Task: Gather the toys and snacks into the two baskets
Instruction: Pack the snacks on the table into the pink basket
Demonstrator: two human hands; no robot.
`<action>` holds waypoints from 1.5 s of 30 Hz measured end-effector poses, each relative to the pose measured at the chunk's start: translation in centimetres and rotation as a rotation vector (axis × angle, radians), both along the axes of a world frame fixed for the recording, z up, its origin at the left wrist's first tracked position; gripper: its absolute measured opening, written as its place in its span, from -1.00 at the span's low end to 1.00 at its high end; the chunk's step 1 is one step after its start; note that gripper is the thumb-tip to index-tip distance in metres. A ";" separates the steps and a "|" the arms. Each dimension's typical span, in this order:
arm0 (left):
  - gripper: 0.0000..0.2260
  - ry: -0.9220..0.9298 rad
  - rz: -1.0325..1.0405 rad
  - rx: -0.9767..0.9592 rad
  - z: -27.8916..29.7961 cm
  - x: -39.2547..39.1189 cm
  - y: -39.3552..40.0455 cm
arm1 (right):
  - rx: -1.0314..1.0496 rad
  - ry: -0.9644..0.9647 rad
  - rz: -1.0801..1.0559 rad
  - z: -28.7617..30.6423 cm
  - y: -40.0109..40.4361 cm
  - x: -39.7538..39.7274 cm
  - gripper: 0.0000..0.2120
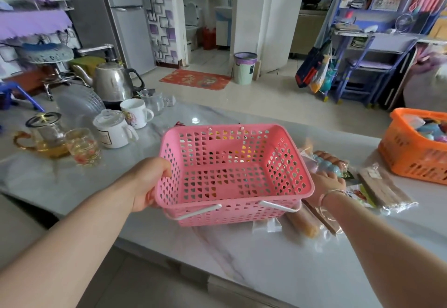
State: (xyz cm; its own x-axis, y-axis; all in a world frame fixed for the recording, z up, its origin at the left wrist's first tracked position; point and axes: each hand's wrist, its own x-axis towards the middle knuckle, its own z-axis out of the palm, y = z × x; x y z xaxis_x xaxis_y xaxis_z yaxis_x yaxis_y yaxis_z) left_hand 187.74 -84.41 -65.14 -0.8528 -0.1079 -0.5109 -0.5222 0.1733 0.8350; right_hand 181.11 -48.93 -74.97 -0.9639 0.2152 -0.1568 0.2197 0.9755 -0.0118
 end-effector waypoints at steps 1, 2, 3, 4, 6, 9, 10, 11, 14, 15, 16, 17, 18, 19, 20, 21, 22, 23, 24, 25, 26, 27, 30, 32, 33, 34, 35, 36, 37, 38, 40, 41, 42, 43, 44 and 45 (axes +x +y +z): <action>-0.75 -0.001 -0.002 0.002 0.0 0.0 0.1 | -0.005 0.002 -0.016 -0.4 0.2 -0.2 -0.46; -0.75 0.000 -0.005 0.002 -0.1 0.0 0.1 | -0.021 -0.004 -0.025 -0.7 0.4 -0.5 -0.43; -0.75 -0.001 -0.008 0.002 -0.1 0.1 0.1 | -0.035 -0.010 -0.019 -1.0 0.6 -0.7 -0.41; -0.75 -0.002 -0.012 0.003 -0.2 0.2 0.2 | -0.042 -0.003 -0.010 -1.2 0.8 -0.9 -0.41; -0.74 0.000 -0.018 0.005 -0.3 0.2 0.1 | -0.044 0.088 0.000 -1.2 1.1 -1.1 -0.45; -0.75 -0.002 -0.019 0.010 -0.3 0.3 0.2 | -0.133 0.265 -0.057 0.1 1.9 -1.0 -0.43; -0.75 -0.005 -0.019 0.009 -0.2 0.3 0.3 | -0.176 0.333 -0.087 1.0 2.2 -1.0 -0.43; -0.75 -0.006 -0.021 0.010 -0.1 0.3 0.4 | -0.222 0.394 -0.121 1.9 2.4 -1.2 -0.43; -0.75 0.000 -0.030 0.013 0.1 0.4 0.7 | -0.401 0.602 -0.146 5.7 2.1 -1.4 -0.38; -0.75 0.001 -0.036 0.014 0.2 0.4 0.8 | -0.484 0.675 -0.105 7.1 1.5 -1.2 -0.39; -0.75 0.002 -0.042 0.018 0.3 0.5 1.0 | -0.571 0.743 -0.037 8.5 0.8 -0.9 -0.41; -0.76 0.003 -0.047 0.023 0.4 0.5 1.2 | -0.642 0.807 0.058 9.8 -0.3 -0.3 -0.41; -0.77 0.007 -0.051 0.027 0.5 0.6 1.3 | -0.687 0.852 0.169 11.2 -1.4 0.4 -0.41; -0.78 0.007 -0.056 0.026 0.5 0.6 1.4 | -0.703 0.876 0.290 12.2 -2.7 1.3 -0.42; -0.80 0.008 -0.058 0.023 0.6 0.7 1.5 | -0.688 0.881 0.418 12.9 -4.0 2.2 -0.43; -0.80 0.007 -0.060 0.024 0.6 0.8 1.6 | -0.647 0.857 0.543 13.3 -5.0 2.9 -0.47; -0.80 0.006 -0.060 0.026 0.7 0.9 1.7 | -0.588 0.795 0.652 13.4 -6.0 3.5 -0.50; -0.80 0.004 -0.060 0.027 0.7 0.9 1.7 | -0.496 0.696 0.726 13.1 -6.8 3.9 -0.51; -0.80 0.004 -0.063 0.025 0.6 1.0 1.7 | -0.375 0.588 0.766 12.7 -7.4 4.2 -0.50; -0.80 0.003 -0.070 0.020 0.6 1.0 1.7 | -0.259 0.491 0.780 12.0 -7.9 4.2 -0.47; -0.80 0.000 -0.079 0.017 0.5 1.1 1.6 | -0.182 0.421 0.788 11.3 -8.3 4.2 -0.44; -0.80 -0.003 -0.085 0.015 0.4 1.3 1.5 | -0.153 0.370 0.788 10.9 -8.7 4.1 -0.43; -0.80 -0.006 -0.084 0.006 0.0 1.4 1.1 | -0.156 0.275 0.831 10.2 -9.8 3.9 -0.42; -0.79 -0.005 -0.082 0.009 0.1 1.5 0.8 | -0.116 0.223 0.853 9.4 -10.4 3.3 -0.46; -0.78 -0.004 -0.085 0.013 0.1 1.4 0.7 | -0.063 0.202 0.847 9.1 -10.5 3.0 -0.48; -0.76 -0.005 -0.090 0.017 0.2 1.4 0.7 | 0.019 0.180 0.841 8.9 -10.4 2.6 -0.47; -0.74 -0.006 -0.097 0.021 0.2 1.4 0.8 | 0.129 0.151 0.842 8.6 -10.3 2.3 -0.43; -0.74 -0.005 -0.106 0.020 0.3 1.4 0.8 | 0.237 0.119 0.849 8.4 -10.2 2.0 -0.39; -0.74 -0.001 -0.117 0.017 0.4 1.5 0.9 | 0.304 0.084 0.848 8.4 -10.3 1.9 -0.37; -0.74 0.004 -0.125 0.014 0.4 1.5 1.0 | 0.339 0.044 0.839 8.3 -10.4 1.9 -0.37; -0.74 0.015 -0.132 0.011 0.4 1.6 1.0 | 0.336 -0.052 0.779 7.8 -10.7 1.8 -0.45; -0.74 0.020 -0.133 0.009 0.3 1.6 1.0 | 0.321 -0.119 0.750 7.7 -10.9 1.9 -0.51; -0.75 0.022 -0.136 0.007 0.3 1.6 1.0 | 0.312 -0.163 0.733 7.5 -11.1 2.0 -0.56; -0.75 0.021 -0.136 0.008 0.3 1.6 1.0 | 0.291 -0.172 0.726 7.3 -11.0 2.0 -0.59; -0.75 0.018 -0.131 0.009 0.2 1.6 1.0 | 0.249 -0.167 0.712 7.5 -11.2 2.3 -0.60; -0.75 0.014 -0.121 0.004 0.2 1.6 1.0 | 0.220 -0.167 0.700 8.1 -11.4 2.7 -0.61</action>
